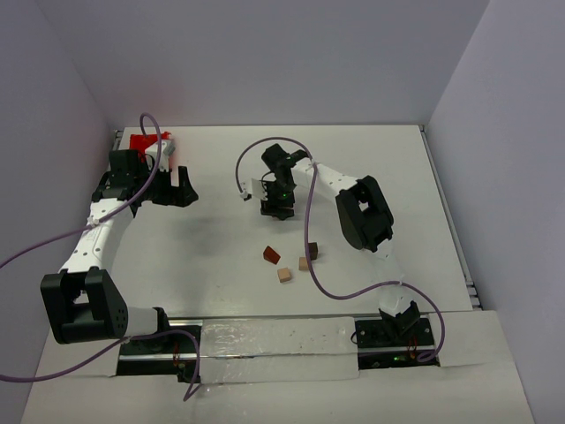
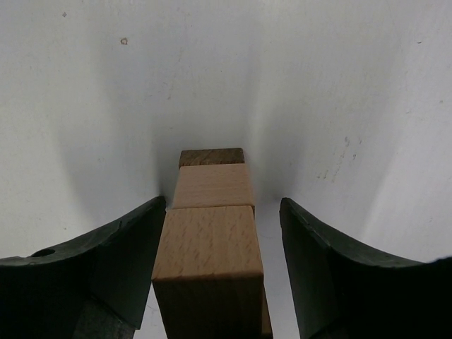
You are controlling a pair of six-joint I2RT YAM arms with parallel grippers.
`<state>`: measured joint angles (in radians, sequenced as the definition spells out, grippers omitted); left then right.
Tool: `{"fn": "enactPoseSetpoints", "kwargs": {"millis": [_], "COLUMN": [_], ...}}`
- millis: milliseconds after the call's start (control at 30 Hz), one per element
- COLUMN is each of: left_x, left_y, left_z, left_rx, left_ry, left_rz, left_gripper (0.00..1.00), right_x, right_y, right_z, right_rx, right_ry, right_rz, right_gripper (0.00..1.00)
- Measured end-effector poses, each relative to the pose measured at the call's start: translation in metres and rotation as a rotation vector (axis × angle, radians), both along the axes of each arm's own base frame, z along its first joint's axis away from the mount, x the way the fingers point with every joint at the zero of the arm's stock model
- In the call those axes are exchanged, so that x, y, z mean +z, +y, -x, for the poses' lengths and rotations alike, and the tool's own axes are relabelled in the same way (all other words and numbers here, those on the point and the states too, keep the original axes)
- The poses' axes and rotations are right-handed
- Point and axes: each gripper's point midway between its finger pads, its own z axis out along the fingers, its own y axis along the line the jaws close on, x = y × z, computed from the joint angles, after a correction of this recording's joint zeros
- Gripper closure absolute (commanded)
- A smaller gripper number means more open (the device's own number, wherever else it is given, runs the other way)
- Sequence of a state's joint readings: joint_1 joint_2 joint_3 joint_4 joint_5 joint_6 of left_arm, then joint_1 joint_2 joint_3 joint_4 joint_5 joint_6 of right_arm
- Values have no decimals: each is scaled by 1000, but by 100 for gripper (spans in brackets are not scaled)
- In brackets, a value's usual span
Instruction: Build the wood block tower
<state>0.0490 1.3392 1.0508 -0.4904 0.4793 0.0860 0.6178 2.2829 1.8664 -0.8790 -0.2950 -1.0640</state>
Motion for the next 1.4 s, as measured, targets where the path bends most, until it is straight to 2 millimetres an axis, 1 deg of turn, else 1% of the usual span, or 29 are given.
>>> {"fn": "enactPoseSetpoints", "kwargs": {"millis": [100, 233, 300, 633, 900, 1000, 1167, 1300, 1400], "left_x": [0, 0, 0, -1, -3, -4, -5, -5, -5], "left_y": [0, 0, 0, 0, 0, 0, 0, 0, 0], "left_z": [0, 0, 0, 0, -1, -1, -1, -1, -1], "left_rx": [0, 0, 0, 1, 2, 2, 2, 2, 2], "left_ry": [0, 0, 0, 3, 10, 15, 18, 17, 18], "left_rz": [0, 0, 0, 1, 3, 3, 4, 4, 4], "left_gripper": [1, 1, 1, 1, 1, 1, 1, 1, 1], "right_x": [0, 0, 0, 5, 20, 23, 27, 37, 53], "right_y": [0, 0, 0, 3, 10, 9, 7, 7, 10], "right_z": [0, -1, -2, -7, -16, -16, -9, -5, -3], "right_rx": [-3, -12, -18, -38, -39, -38, -29, -19, -14], "right_ry": [-2, -3, -4, -22, -51, -49, -22, -6, -3], "right_rz": [0, 1, -1, -10, -34, -32, -23, -29, -52], "right_gripper": [22, 11, 1, 0, 0, 0, 0, 0, 0]}}
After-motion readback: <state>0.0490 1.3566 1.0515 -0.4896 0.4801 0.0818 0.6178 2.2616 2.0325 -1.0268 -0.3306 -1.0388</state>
